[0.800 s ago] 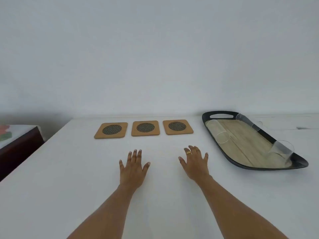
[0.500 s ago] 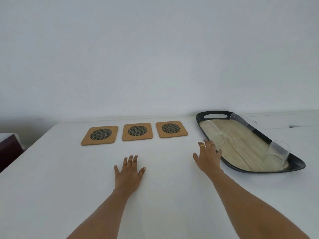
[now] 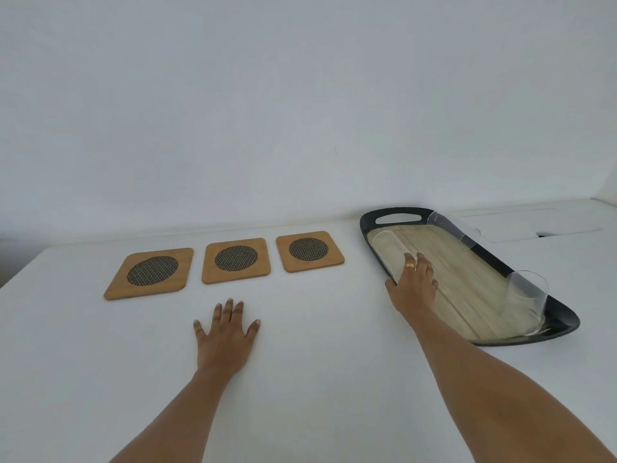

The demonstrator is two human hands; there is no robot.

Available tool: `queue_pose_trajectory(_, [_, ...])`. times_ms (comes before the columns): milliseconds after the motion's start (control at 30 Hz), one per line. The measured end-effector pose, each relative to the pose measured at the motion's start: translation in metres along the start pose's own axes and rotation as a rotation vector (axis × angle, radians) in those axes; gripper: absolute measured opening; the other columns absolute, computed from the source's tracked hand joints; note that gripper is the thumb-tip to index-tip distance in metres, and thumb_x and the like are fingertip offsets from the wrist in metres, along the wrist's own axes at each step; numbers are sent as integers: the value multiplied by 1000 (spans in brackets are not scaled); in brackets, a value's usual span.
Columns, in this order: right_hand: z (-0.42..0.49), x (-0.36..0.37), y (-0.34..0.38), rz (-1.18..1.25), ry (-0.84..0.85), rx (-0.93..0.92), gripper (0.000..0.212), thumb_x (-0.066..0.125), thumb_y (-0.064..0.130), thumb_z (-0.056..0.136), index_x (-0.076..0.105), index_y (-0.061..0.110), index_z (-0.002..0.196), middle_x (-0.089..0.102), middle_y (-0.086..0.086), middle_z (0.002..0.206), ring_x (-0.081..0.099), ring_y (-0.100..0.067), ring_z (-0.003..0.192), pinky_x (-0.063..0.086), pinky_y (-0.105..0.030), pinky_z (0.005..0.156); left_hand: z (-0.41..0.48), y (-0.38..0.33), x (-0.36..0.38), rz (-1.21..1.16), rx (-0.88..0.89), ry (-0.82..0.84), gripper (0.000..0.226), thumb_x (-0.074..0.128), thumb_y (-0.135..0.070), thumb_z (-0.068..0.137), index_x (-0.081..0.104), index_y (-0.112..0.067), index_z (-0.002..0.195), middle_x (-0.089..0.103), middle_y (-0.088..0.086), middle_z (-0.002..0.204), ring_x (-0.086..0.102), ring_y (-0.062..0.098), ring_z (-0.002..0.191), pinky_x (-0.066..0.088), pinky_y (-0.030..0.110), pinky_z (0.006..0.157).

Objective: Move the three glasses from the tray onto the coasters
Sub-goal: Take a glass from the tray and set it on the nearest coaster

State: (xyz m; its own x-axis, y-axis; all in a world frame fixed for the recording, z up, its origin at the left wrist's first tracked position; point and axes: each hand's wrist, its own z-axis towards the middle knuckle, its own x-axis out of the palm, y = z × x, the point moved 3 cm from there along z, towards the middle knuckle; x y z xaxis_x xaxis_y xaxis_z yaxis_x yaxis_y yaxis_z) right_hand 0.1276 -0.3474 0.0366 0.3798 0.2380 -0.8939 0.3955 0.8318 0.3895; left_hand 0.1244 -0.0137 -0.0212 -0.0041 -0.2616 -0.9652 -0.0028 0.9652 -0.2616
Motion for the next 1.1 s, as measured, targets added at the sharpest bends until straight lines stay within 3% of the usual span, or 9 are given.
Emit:
queue_pose_trajectory(233, [13,6,-6,190,-37,98,74,64,25,85,23,3,143,29,-22,146,31,-38,134,35,-49,109,2,1,2,-30,-11,-46,60,25,-52,96,16,-25,148,12,-5,160,6,14,148,7,53,117])
queue_pose_trajectory(533, [25,14,-10,268,-58,149,71,62,20,87,21,3,143,31,-25,137,53,-46,110,48,-47,90,-1,0,0,-18,-6,-69,60,27,-51,96,17,-24,148,14,-4,159,8,14,147,9,53,117])
queue_pose_trajectory(667, [27,14,-11,330,-66,170,75,68,18,82,24,2,140,32,-24,134,53,-46,106,49,-46,88,-1,-1,1,-20,-9,-81,60,28,-51,95,18,-24,148,15,-4,159,9,14,147,10,52,117])
queue_pose_trajectory(833, [25,10,-12,387,-139,152,78,77,13,70,34,-6,132,33,-22,132,45,-42,115,42,-45,100,-2,-1,0,-25,-10,-85,59,28,-52,95,19,-25,147,16,-5,159,10,13,147,10,52,117])
queue_pose_trajectory(1000, [23,2,-5,496,-231,77,77,80,6,63,41,-1,128,35,-23,131,43,-41,116,43,-43,95,-3,-1,-1,-34,-12,-78,59,27,-51,96,19,-24,148,15,-4,159,9,14,147,9,52,117])
queue_pose_trajectory(1100, [23,-6,6,681,-280,109,75,79,7,63,43,3,129,40,-19,130,47,-35,114,43,-40,96,-3,-2,-2,-29,-12,-78,59,27,-51,96,19,-24,147,15,-5,159,9,13,147,10,52,117])
